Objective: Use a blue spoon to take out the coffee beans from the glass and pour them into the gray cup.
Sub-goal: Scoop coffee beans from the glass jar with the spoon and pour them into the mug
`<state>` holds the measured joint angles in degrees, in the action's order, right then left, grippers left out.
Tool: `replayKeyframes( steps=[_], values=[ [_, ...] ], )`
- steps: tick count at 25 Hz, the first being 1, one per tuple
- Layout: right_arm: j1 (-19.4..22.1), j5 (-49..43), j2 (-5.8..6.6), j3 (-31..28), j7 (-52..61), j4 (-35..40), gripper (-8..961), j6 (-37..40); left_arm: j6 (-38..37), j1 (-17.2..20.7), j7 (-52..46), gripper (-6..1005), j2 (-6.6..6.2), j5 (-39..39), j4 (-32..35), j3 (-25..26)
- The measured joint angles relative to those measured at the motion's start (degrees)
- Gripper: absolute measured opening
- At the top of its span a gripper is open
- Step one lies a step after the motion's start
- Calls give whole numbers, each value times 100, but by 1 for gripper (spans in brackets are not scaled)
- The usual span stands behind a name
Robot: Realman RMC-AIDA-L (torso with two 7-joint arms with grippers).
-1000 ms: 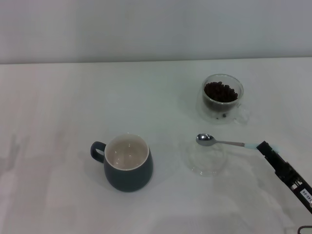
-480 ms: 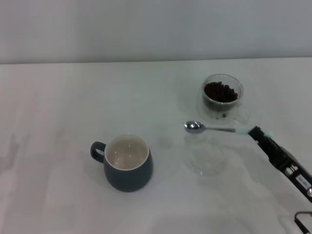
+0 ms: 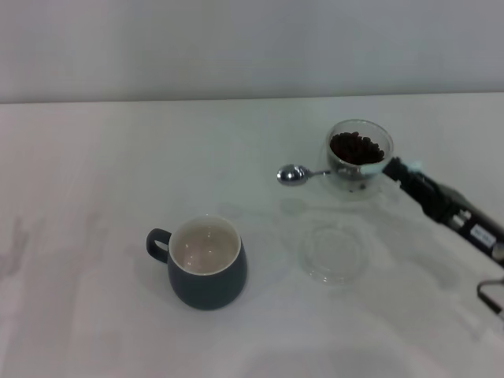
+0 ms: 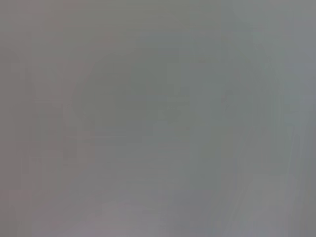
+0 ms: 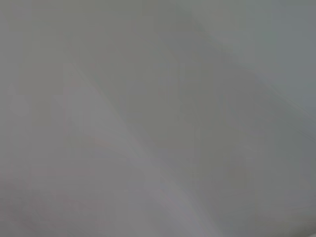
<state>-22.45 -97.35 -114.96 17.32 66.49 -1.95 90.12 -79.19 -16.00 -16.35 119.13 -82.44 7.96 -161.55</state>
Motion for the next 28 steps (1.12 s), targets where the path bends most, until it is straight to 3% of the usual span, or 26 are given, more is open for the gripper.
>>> replayKeyframes(
  steps=[9,17,21,28],
  values=[
    [-267,-4,21,188,1226,1964,158,-431,5,-59,0,788,10,-323,62,1],
    [-228,-136,74,1106,2314,3799,160,-961,162,-145,0,788,18,-566,86,1],
    [-235,-540,99,1436,2749,4496,161,-1073,245,-137,0,788,21,-707,136,0],
    [-286,-1036,30,1663,3079,5182,163,-1309,311,-134,-4,788,37,-809,148,0]
  ],
)
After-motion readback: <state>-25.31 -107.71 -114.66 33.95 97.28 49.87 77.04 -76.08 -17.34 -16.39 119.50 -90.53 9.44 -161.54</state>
